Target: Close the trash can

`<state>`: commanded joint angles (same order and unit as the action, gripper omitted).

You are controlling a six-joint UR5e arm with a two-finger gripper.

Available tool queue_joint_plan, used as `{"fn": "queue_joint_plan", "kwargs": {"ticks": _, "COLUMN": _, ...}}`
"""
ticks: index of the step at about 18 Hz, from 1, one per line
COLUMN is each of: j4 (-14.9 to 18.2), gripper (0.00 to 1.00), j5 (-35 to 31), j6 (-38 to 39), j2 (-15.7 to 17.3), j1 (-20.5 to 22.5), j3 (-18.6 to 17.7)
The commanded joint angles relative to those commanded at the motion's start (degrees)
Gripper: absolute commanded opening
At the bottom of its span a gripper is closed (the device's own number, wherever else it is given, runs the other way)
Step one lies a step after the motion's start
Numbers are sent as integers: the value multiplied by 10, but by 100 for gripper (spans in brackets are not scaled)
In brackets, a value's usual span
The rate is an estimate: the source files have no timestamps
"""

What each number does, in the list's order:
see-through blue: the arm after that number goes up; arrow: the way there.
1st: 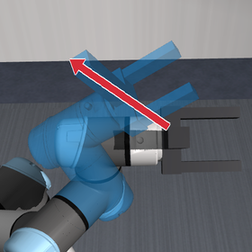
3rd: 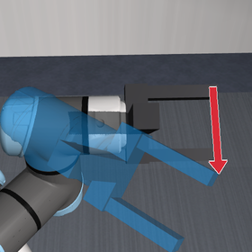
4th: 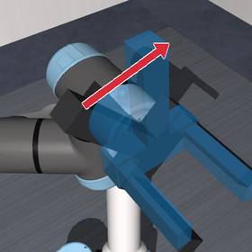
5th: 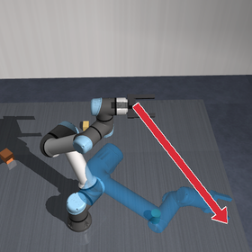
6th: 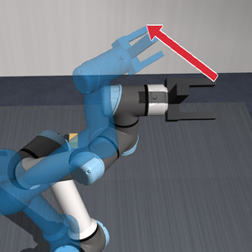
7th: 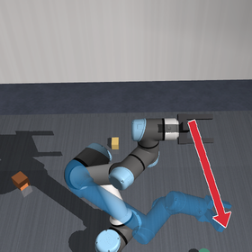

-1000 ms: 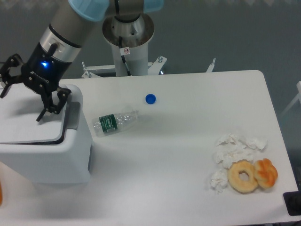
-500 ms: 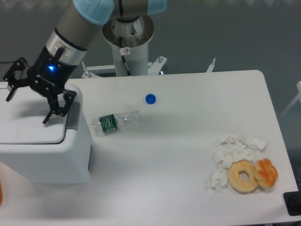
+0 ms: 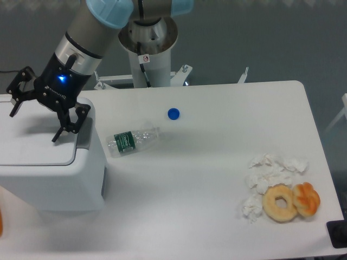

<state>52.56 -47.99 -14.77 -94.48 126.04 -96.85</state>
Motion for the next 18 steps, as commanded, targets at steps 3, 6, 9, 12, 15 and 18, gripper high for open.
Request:
{"fn": "queue_joint_plan", "kwargs": {"ticks": 3, "j4": 0, "gripper": 100, "j5": 0, "j6": 0, "j2": 3, "j1": 0, "j3": -2}}
{"fn": "queue_joint_plan", "kwargs": {"ticks": 6, "j4": 0, "gripper": 100, "j5": 0, "j6": 0, "j2": 5, "j1": 0, "j3": -6}}
{"fn": "queue_joint_plan", "kwargs": {"ticks": 9, "j4": 0, "gripper": 100, "j5": 0, "j6": 0, "j2": 6, "j1": 0, "j3": -7}}
{"fn": "queue_joint_plan", "kwargs": {"ticks": 12, "j4": 0, "gripper": 100, "j5": 0, "j6": 0, "j2": 6, "j1": 0, "j3": -8}}
{"fn": "queue_joint_plan", "kwargs": {"ticks": 15, "j4": 0, "gripper": 100, "j5": -1, "j6": -1, "j2": 4, "j1": 0, "j3": -8}}
{"fn": "queue_joint_plan", "kwargs": {"ticks": 18, "j4": 0, "gripper": 100, "j5": 0, "j6": -1, "j2": 3, "j1": 0, "j3": -8}}
